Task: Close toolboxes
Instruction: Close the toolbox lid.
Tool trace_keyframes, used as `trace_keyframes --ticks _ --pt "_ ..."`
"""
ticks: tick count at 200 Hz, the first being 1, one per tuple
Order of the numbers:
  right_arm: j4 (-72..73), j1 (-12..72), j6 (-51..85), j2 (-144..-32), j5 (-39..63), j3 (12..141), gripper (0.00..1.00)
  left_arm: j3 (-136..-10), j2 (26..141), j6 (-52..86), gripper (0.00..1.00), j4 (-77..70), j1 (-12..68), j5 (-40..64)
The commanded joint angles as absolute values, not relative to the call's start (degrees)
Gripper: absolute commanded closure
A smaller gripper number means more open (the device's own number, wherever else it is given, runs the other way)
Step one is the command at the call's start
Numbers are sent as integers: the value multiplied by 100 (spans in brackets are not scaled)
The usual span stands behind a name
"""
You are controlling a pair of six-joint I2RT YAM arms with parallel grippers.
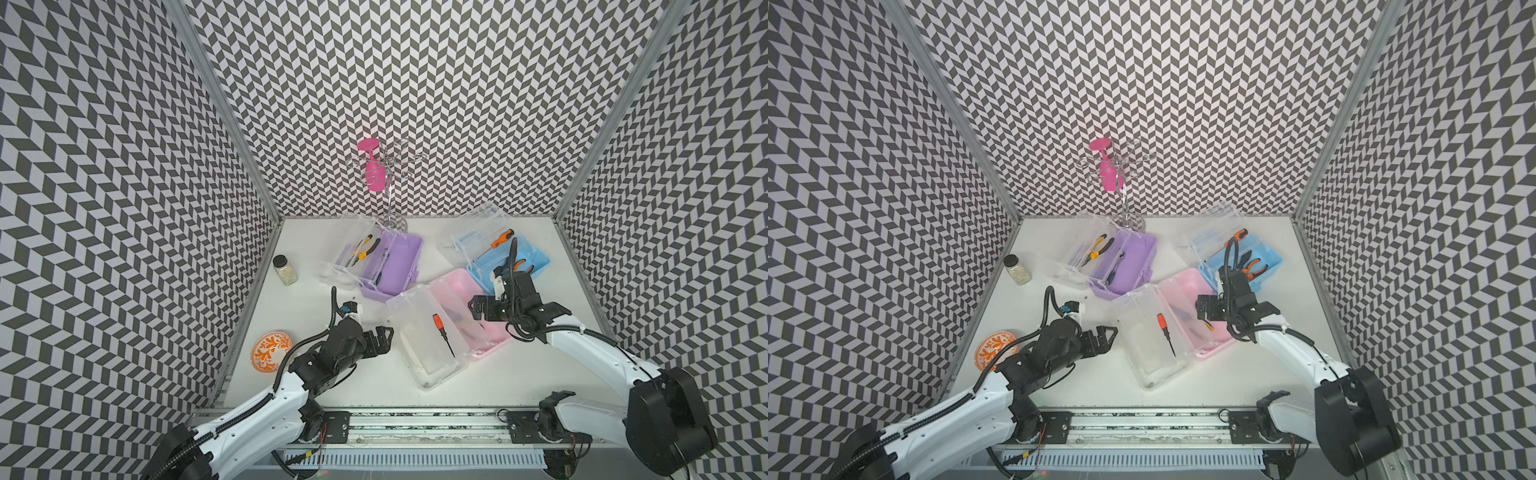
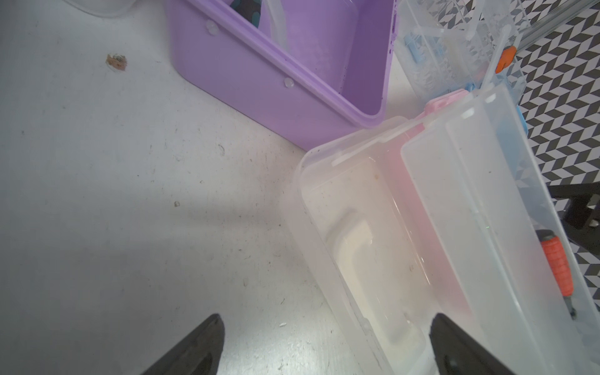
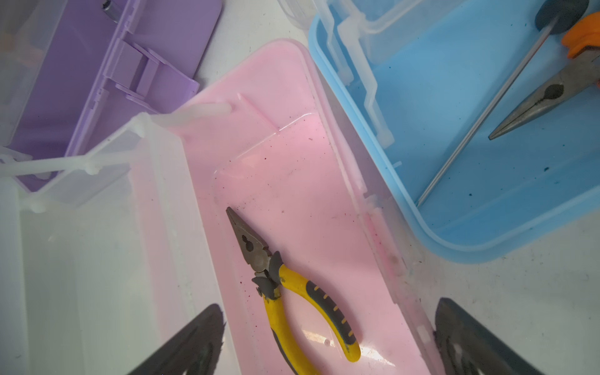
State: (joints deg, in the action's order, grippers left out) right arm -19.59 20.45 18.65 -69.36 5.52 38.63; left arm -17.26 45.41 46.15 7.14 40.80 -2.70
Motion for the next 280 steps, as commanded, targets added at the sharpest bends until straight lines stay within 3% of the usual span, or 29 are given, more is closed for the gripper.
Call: trace_keyframes --ticks 1,90,178,280 --pt "-1686 2066 2016 -6794 1111 3605 1 -1687 4625 4637 1 273 4096 -202" --pt "-1194 2057 2147 -6658 2528 3349 0 -1874 5212 4330 1 -149 4096 -289" --pt "-1209 2057 1802 -6536 2929 3142 1 -2678 5464 3882 1 156 4096 -385" --pt "-949 2057 2174 -6824 2142 3015 4 -3437 5878 3501 1 263 4113 -415"
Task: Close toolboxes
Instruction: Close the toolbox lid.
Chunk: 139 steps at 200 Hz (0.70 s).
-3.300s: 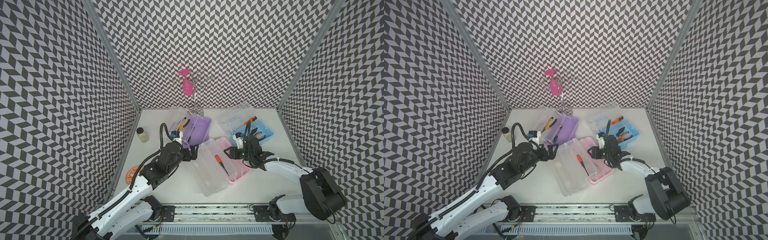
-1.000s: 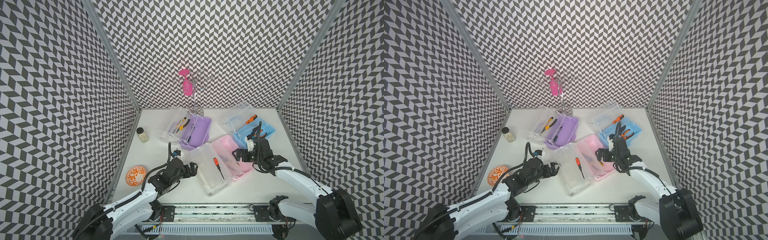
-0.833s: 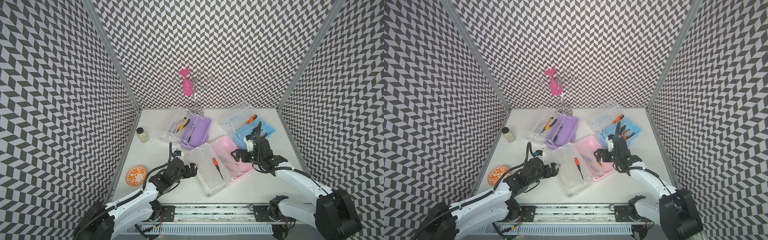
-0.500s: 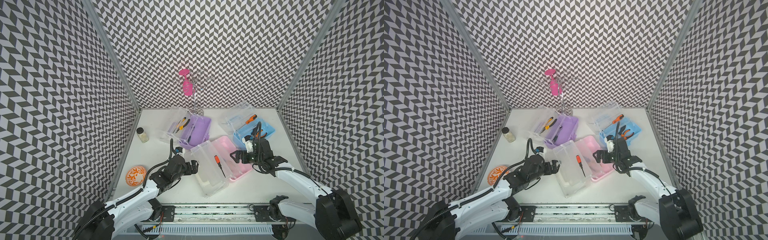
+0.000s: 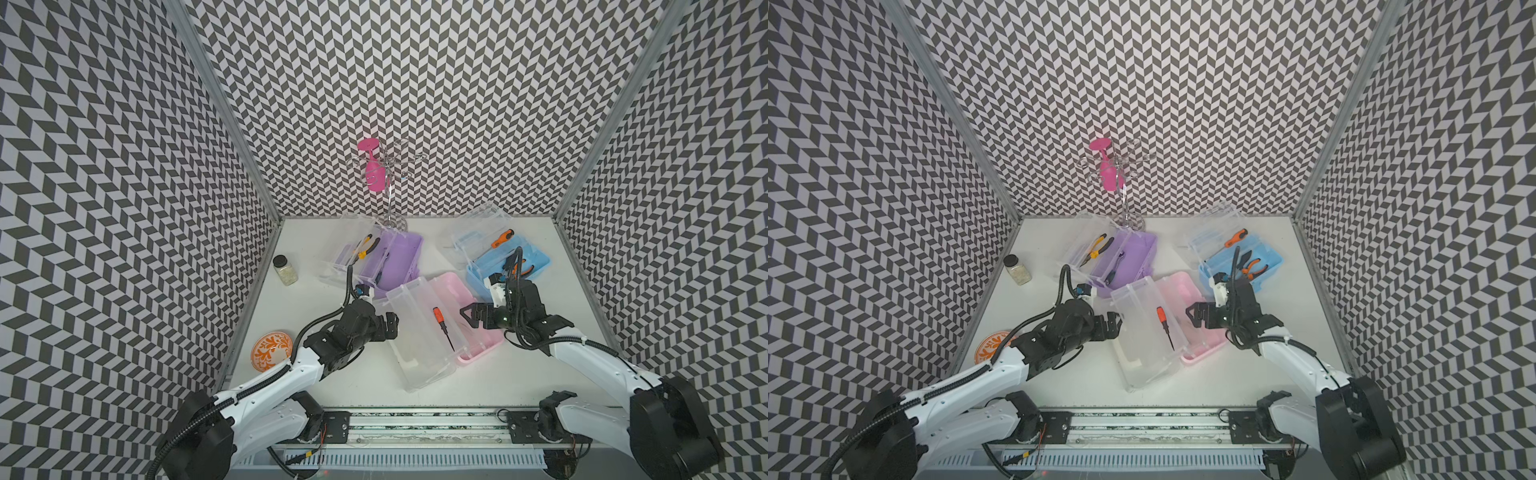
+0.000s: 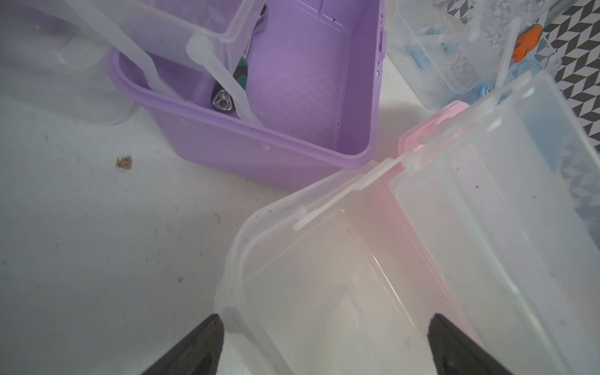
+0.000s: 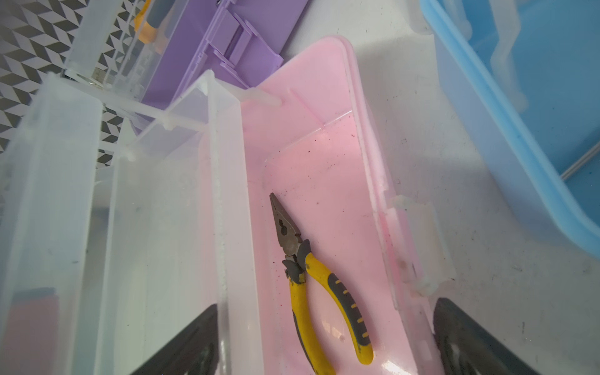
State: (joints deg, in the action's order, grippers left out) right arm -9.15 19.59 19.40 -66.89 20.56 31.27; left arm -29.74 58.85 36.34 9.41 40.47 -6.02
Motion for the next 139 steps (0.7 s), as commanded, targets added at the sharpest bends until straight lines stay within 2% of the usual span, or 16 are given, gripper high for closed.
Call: trace_keyframes --ticks 1,37,139 --pt "-949 2057 2177 -6822 2130 3015 4 -3441 5879 3495 1 263 4113 -418" --pt "-855 2047 2397 -6923 1869 2965 11 -3577 5889 3371 1 302 4113 -431" --pt "-472 2013 2774 -7220 2054 2899 29 -4037 5423 2914 1 555 4104 -1011"
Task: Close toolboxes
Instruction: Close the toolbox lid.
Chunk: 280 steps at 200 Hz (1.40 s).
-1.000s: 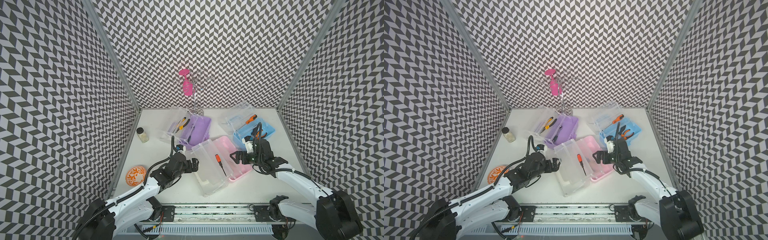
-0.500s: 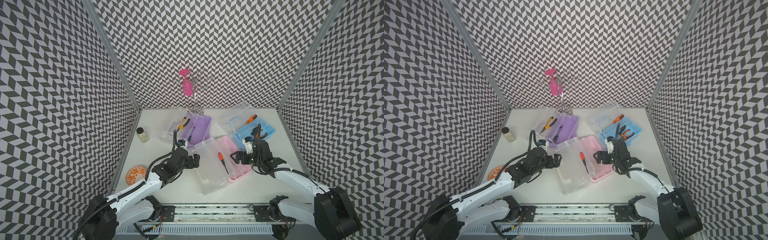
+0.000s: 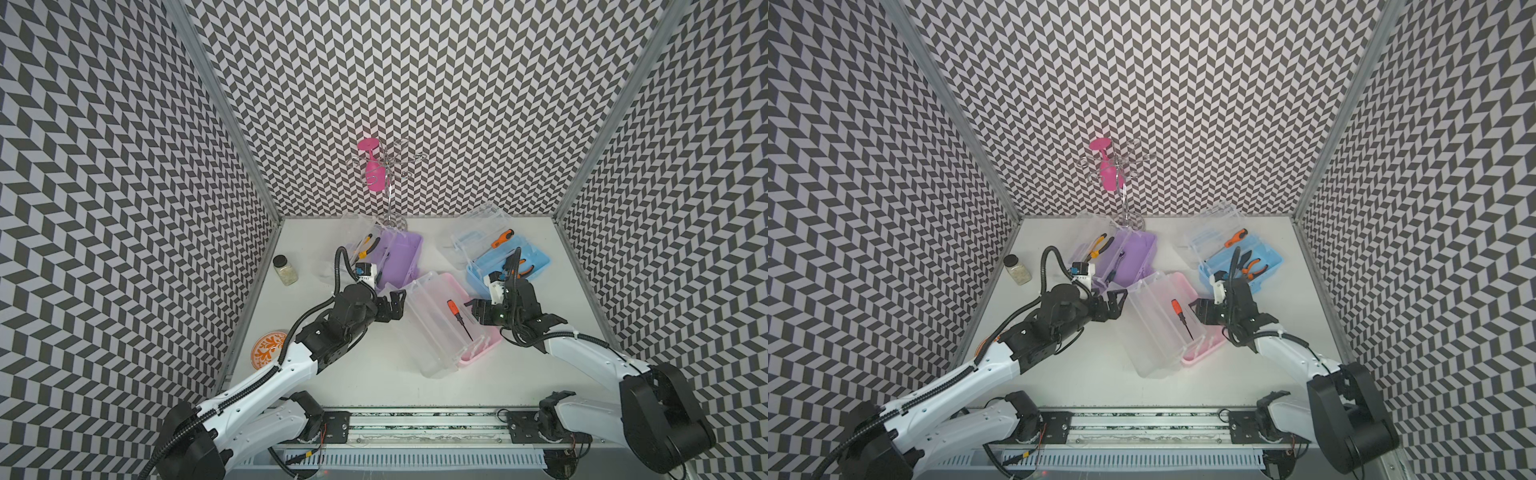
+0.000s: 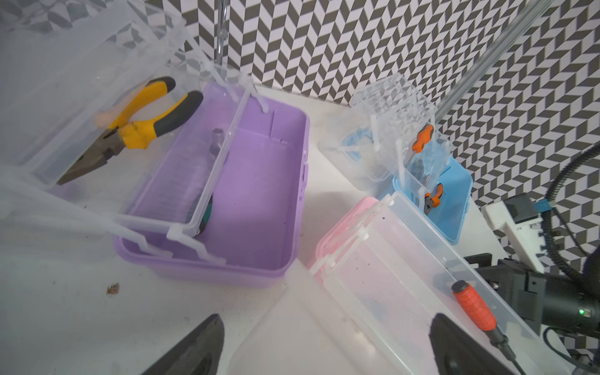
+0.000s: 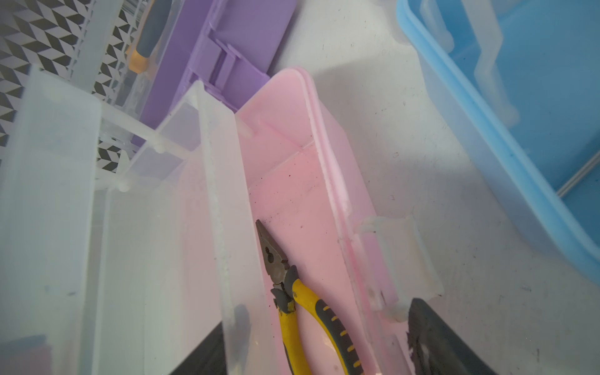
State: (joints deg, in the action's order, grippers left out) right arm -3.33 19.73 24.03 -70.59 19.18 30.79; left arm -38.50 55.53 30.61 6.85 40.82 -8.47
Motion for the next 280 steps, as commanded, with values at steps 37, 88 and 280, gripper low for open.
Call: trace_keyframes --ticks 37,88,280 --pt "-366 2013 2882 -7240 2102 2848 36 -4045 5512 2866 1 315 4104 -813" --pt "-343 2013 2988 -7120 1817 2786 44 -4084 6118 2832 1 -118 4104 -393" --pt "-744 2014 2555 -7143 1723 3208 39 -5492 8479 2502 1 -154 4207 -22"
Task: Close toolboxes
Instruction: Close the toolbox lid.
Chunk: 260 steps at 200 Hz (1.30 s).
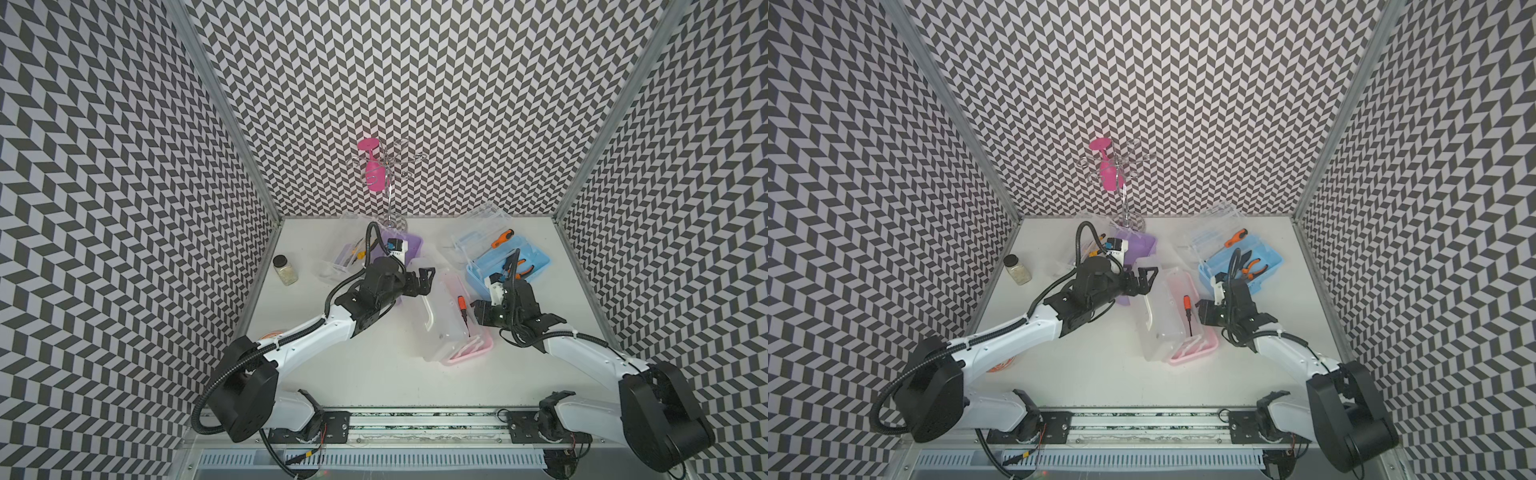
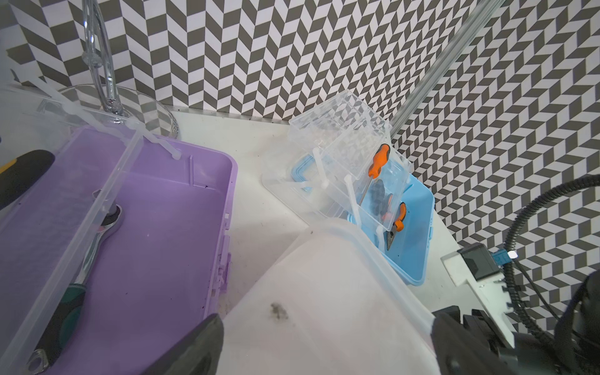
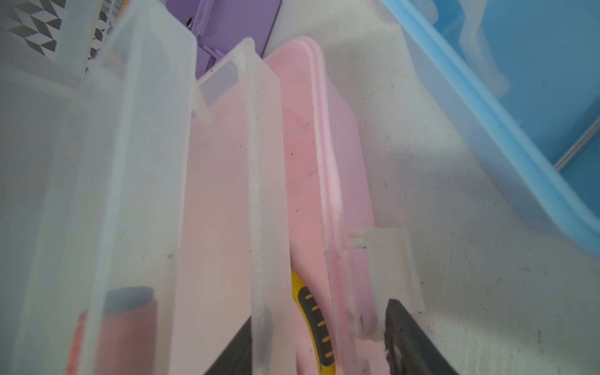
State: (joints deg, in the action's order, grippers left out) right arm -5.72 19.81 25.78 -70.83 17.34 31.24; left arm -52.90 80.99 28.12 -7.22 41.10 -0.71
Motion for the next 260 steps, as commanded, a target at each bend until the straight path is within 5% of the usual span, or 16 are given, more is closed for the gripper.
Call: trace_keyframes --ticks 1,79,260 --pt "-741 2013 2552 -7149 1727 3208 38 -5506 8493 2499 1 -147 4209 -20" --pt "-1520 2013 2456 -6779 662 3505 23 -6230 9307 2285 1 68 4210 -25" --pt "-2404 1846 2705 -5556 -1046 3646 24 -6426 9368 2079 1 218 4177 -6"
